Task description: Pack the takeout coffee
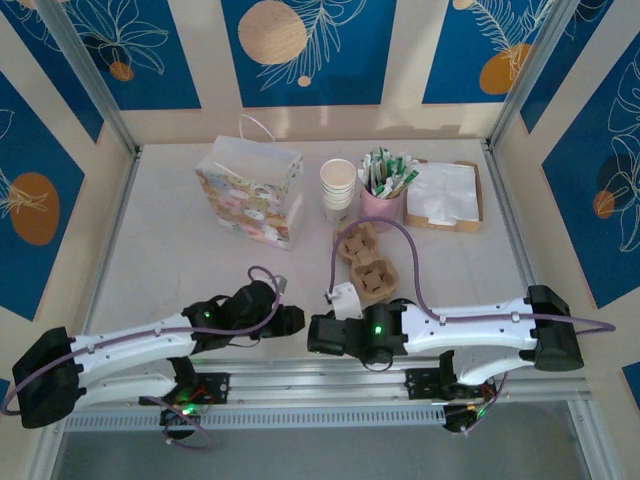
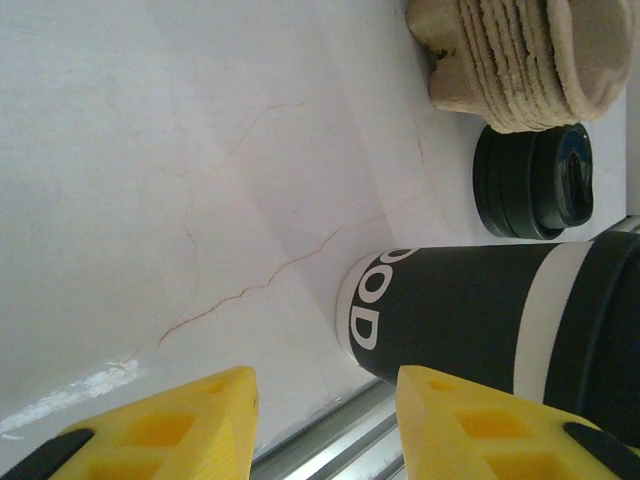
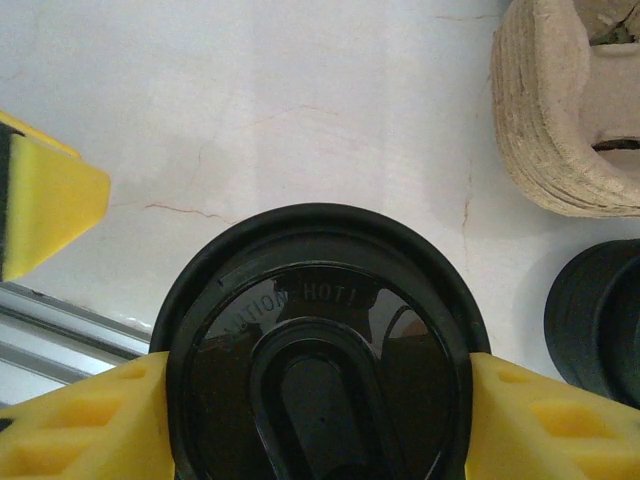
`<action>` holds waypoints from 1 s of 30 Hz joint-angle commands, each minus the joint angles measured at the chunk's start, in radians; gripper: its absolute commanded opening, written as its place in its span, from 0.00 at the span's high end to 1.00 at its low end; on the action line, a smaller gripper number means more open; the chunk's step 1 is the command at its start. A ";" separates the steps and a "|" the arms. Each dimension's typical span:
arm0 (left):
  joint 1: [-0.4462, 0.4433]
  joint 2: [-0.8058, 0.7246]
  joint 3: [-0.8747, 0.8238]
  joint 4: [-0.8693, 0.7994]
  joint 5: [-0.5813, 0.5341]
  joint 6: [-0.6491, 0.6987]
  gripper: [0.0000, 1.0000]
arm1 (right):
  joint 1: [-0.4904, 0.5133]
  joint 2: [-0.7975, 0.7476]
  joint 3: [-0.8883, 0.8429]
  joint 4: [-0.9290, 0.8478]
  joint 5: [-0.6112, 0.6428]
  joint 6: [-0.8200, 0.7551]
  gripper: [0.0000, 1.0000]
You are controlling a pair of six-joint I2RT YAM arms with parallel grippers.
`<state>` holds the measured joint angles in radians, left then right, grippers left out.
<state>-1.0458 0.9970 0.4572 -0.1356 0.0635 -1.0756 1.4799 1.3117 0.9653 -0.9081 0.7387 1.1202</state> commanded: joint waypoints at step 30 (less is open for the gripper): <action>-0.010 -0.208 0.218 -0.498 -0.453 0.162 0.57 | -0.340 -0.295 0.279 -0.173 0.131 -0.431 0.56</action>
<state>-1.0462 0.7864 0.6556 -0.6121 -0.3607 -0.9344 1.2087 1.0409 1.2285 -1.0462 0.7971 0.7689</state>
